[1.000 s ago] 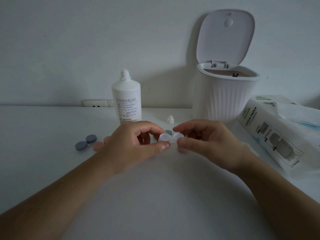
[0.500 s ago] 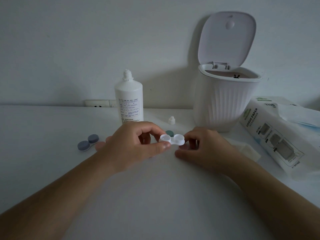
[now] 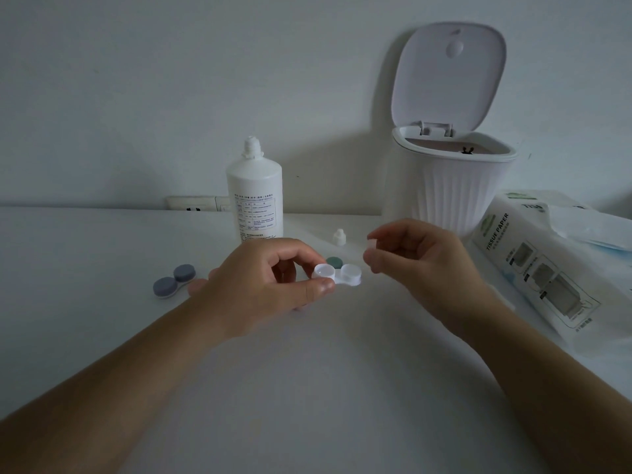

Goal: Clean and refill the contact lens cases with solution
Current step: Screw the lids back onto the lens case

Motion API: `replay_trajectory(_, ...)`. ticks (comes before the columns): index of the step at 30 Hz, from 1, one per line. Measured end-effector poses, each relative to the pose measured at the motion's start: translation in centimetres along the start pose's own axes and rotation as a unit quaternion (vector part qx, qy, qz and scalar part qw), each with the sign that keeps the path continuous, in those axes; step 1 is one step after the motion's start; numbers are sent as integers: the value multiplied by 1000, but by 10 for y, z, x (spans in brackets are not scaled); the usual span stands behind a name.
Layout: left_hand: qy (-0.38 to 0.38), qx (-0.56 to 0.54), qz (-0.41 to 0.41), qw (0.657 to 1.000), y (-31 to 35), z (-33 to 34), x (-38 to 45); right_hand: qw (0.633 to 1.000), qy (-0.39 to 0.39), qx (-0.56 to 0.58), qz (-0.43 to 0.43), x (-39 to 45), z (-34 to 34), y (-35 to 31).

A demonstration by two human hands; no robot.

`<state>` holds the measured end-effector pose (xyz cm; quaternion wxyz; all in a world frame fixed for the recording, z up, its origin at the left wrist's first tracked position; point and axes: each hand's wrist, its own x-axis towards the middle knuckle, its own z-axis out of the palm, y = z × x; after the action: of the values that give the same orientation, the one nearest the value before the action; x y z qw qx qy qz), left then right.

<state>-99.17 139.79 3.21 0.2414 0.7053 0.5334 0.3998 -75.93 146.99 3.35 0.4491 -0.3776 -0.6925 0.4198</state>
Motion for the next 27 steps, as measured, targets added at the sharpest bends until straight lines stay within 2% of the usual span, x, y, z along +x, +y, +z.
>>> replay_trajectory(7, 1, -7, 3, 1000, 0, -1, 0, 992, -31, 125, 6, -3, 0, -11)
replay_trajectory(11, 0, -20, 6, 1000, 1, -1, 0, 982, -114, 151, 13, -7, 0, -14)
replay_trajectory(16, -2, -30, 3, 1000, 2, -1, 0, 978, -171, 116, 15, -9, 3, -10)
replay_trajectory(27, -22, -44, 2, 999, -2, -1, 2, 979, -173, -88, -67, -11, -1, -14)
